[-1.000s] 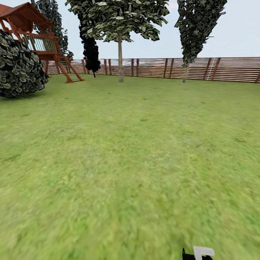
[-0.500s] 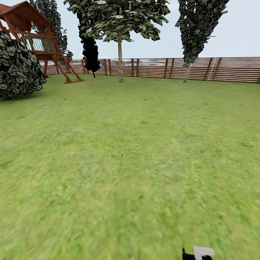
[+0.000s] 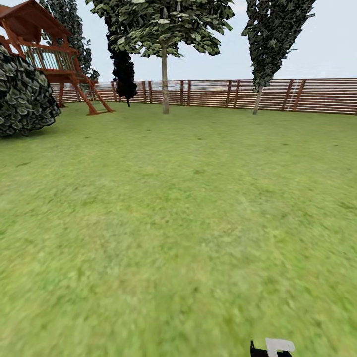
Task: In the garden, pick up the pesticide atomizer on the floor and spray pesticide onto both trees until each tree trunk is fully covered.
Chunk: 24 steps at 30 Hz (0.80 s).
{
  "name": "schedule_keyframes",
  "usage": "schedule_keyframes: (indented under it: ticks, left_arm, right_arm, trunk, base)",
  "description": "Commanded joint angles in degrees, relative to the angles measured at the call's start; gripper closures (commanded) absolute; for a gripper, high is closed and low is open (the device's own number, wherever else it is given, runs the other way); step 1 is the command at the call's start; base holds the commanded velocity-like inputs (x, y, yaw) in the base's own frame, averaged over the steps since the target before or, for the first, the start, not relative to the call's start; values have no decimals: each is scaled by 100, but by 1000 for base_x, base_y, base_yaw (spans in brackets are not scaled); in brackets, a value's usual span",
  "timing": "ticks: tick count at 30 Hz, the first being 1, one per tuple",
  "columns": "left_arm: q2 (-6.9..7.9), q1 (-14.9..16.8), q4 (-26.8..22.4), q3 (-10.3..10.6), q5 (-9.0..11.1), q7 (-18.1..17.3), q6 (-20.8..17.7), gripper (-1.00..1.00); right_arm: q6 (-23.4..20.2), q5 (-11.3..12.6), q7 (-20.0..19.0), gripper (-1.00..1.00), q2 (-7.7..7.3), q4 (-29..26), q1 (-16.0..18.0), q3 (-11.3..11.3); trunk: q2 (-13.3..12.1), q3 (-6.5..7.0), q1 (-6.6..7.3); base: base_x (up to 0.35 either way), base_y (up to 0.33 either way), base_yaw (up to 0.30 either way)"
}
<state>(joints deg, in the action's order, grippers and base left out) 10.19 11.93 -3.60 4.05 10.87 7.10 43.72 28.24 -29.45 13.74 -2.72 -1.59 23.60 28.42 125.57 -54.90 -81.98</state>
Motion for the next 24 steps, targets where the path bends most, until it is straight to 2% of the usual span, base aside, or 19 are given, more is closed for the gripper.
schedule_keyframes:
  ticks: [1,24]
  left_arm:
    - [1,2,1,45,29,28,14,100]
    - [1,2,1,43,29,28,14,100]
  right_arm:
    - [15,-61,32,-100,-1,10,5,32]
    - [15,-61,32,-100,-1,10,5,32]
  trunk:
    - [2,-5,-3]
    - [2,-5,-3]
  base:
    - [340,0,0]
    - [340,0,0]
